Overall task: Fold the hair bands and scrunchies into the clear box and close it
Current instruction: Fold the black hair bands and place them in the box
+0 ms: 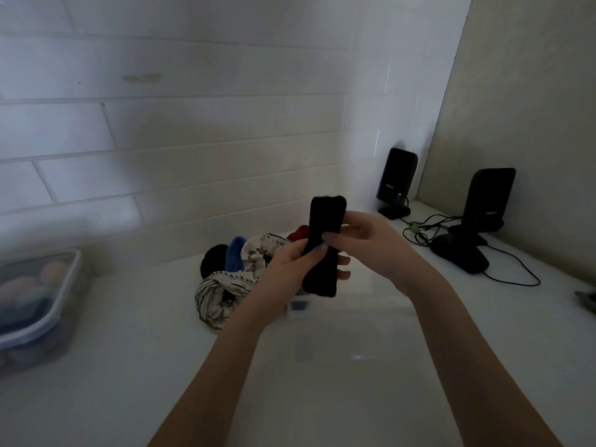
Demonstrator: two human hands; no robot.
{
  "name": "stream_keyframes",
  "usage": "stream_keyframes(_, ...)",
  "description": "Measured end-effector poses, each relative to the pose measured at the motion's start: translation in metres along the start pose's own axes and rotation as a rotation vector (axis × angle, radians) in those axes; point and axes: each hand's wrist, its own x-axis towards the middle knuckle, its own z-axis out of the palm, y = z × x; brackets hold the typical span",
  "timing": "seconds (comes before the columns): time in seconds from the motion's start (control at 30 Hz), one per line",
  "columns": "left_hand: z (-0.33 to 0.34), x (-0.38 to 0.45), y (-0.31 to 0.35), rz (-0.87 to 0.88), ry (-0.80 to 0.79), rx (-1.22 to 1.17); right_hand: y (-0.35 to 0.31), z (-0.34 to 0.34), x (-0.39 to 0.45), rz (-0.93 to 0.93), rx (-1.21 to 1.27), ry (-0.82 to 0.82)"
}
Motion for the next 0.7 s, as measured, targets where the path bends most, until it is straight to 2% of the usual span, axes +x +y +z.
stream_keyframes(0.27,-0.001,0.001,0.002,0.005,0.076,-0.152,-0.002,0.009,-0.001,-0.18,0.066,-0.098)
stream_keyframes(0.43,0.002,0.001,0.007,-0.068,0.048,-0.202,-0.001,0.011,-0.001,-0.251,-0.003,-0.051)
stream_keyframes(0.53,0.0,-0.001,0.01,-0.127,0.01,-0.32,-0.002,0.013,-0.001,-0.27,0.035,0.013)
stream_keyframes(0.7,-0.003,-0.005,0.016,-0.196,-0.085,-0.398,-0.003,0.012,0.001,-0.199,0.008,0.129)
